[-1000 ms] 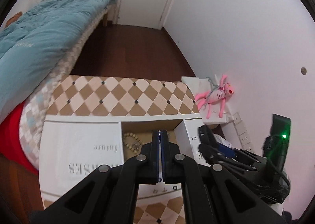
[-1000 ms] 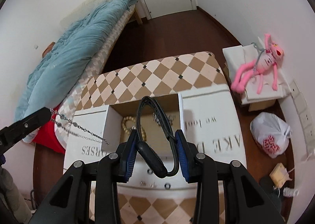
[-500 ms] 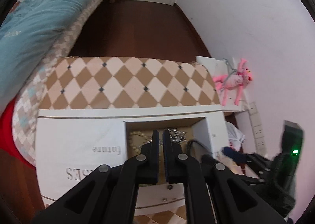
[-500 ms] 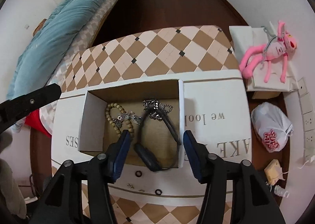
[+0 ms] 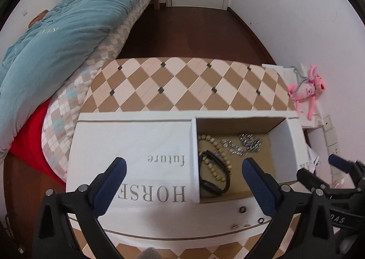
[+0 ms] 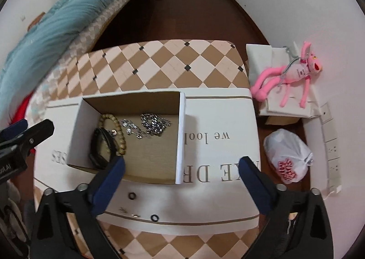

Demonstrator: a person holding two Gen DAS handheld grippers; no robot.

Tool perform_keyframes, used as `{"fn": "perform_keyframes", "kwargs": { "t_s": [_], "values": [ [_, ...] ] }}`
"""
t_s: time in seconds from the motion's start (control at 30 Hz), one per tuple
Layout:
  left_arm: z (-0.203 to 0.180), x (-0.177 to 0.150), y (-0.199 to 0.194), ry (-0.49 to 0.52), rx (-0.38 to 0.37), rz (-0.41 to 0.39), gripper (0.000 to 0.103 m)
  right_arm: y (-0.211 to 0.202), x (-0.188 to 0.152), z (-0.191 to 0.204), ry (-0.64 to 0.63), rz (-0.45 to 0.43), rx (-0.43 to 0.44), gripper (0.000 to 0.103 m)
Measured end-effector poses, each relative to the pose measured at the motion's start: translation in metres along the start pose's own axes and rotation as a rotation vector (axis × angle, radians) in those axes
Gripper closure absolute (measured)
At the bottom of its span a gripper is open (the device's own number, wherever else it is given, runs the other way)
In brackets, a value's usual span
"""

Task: Organize jewelry
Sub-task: 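Grasp a black ring with the right gripper while the left grasps a gold earring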

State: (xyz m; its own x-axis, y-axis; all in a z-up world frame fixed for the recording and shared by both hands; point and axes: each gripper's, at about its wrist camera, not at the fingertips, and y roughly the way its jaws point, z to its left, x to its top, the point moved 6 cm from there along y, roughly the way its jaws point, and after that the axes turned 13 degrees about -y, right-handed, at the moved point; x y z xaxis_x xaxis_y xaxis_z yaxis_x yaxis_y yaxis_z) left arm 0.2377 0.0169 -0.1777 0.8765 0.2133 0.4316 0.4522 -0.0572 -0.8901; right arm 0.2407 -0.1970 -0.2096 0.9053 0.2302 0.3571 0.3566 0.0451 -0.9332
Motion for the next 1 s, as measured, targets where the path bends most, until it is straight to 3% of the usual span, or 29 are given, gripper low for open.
{"fn": "perform_keyframes", "kwargs": {
  "t_s": [0.23, 0.53, 0.8, 1.0],
  "values": [
    [0.007, -0.008, -0.004, -0.015, 0.03, -0.015, 0.0, 0.0, -0.001, 0.002, 0.001, -0.014, -0.043, 0.0],
    [0.005, -0.015, -0.039, -0.004, 0.018, -0.068, 0.0, -0.036, -0.003, 0.005, 0.015, -0.084, -0.071, 0.0],
    [0.009, -0.027, -0.075, 0.002, 0.051, -0.109, 0.0, -0.092, -0.013, 0.008, 0.05, -0.186, -0.05, 0.0],
    [0.019, -0.055, -0.065, 0.001, 0.089, -0.092, 0.0, -0.092, -0.043, 0.017, 0.057, -0.172, -0.023, 0.0]
  ]
}}
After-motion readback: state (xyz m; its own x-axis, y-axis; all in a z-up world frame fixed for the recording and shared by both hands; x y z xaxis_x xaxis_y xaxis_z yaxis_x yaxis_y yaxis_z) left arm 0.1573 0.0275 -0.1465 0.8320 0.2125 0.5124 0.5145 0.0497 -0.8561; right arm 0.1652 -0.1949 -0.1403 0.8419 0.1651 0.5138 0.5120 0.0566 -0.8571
